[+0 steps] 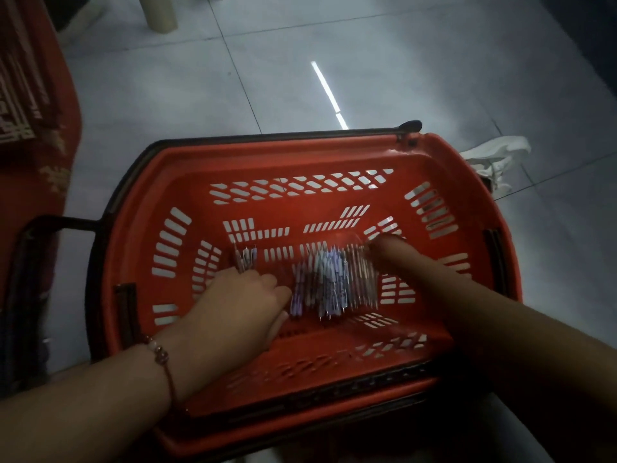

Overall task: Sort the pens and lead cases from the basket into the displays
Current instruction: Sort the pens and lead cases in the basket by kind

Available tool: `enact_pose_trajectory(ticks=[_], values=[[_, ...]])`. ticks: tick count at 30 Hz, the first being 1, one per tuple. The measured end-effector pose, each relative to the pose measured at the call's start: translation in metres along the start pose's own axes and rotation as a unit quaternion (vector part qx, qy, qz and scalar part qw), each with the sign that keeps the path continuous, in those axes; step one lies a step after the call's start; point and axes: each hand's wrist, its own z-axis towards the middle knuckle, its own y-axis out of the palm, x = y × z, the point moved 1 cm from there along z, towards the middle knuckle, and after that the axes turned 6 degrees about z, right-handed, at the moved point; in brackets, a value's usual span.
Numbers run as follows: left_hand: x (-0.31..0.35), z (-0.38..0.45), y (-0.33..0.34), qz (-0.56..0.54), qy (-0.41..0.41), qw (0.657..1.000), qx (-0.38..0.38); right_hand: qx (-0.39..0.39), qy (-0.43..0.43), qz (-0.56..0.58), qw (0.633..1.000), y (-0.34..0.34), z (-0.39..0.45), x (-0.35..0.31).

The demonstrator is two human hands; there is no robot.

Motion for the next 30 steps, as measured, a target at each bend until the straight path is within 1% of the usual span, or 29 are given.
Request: enact_pose_trajectory(ticks=[3, 4, 6, 8, 9, 11, 12, 13, 15, 17, 19, 20, 23, 26, 28, 30], values=[[-0.002, -0.001, 0.001, 0.002, -0.007, 1.0, -0.018, -0.021, 0.043, -0.06, 0.997, 0.014, 0.012, 0.005], [-0.003, -0.002, 0.002, 0.003, -0.013, 1.0, -0.023, -0.019, 0.041, -0.078, 0.996, 0.017, 0.016, 0.007], [-0.004, -0.004, 0.001, 0.009, -0.029, 0.999, -0.032, -0.017, 0.036, -0.067, 0.997, 0.023, 0.021, 0.01], [-0.005, -0.007, 0.001, 0.019, -0.051, 0.997, -0.05, -0.036, 0.027, -0.11, 0.993, 0.025, 0.018, 0.004], [-0.005, -0.01, 0.001, 0.02, -0.065, 0.996, -0.06, -0.035, 0.015, -0.143, 0.989, 0.026, 0.014, -0.001], [-0.006, -0.016, 0.003, 0.018, -0.094, 0.993, -0.075, 0.003, -0.065, -0.184, 0.981, 0.032, 0.003, -0.018], [-0.006, -0.019, 0.004, 0.02, -0.105, 0.991, -0.081, 0.011, -0.112, -0.183, 0.977, 0.038, -0.004, -0.028], [-0.006, -0.023, 0.004, 0.024, -0.111, 0.99, -0.088, 0.001, -0.148, -0.173, 0.974, 0.047, -0.011, -0.038], [-0.004, -0.029, 0.004, 0.033, -0.12, 0.987, -0.105, -0.053, -0.187, -0.137, 0.971, 0.071, -0.015, -0.061], [-0.003, -0.034, 0.003, 0.034, -0.13, 0.984, -0.119, -0.107, -0.188, -0.116, 0.969, 0.097, -0.012, -0.084], [-0.004, -0.038, 0.002, 0.038, -0.136, 0.982, -0.129, -0.134, -0.177, -0.071, 0.972, 0.123, -0.007, -0.104], [-0.006, -0.04, 0.002, 0.044, -0.136, 0.981, -0.134, -0.134, -0.165, -0.04, 0.976, 0.134, -0.005, -0.113], [-0.012, -0.042, 0.001, 0.045, -0.135, 0.978, -0.152, -0.097, -0.121, 0.038, 0.987, 0.16, 0.007, -0.131], [-0.016, -0.04, 0.005, 0.029, -0.129, 0.975, -0.176, -0.073, -0.108, 0.102, 0.986, 0.172, 0.014, -0.142], [-0.019, -0.039, 0.008, 0.014, -0.127, 0.974, -0.188, -0.055, -0.098, 0.11, 0.987, 0.174, 0.016, -0.146], [-0.023, -0.038, 0.01, -0.002, -0.128, 0.972, -0.197, -0.048, -0.106, 0.092, 0.989, 0.181, 0.022, -0.148]])
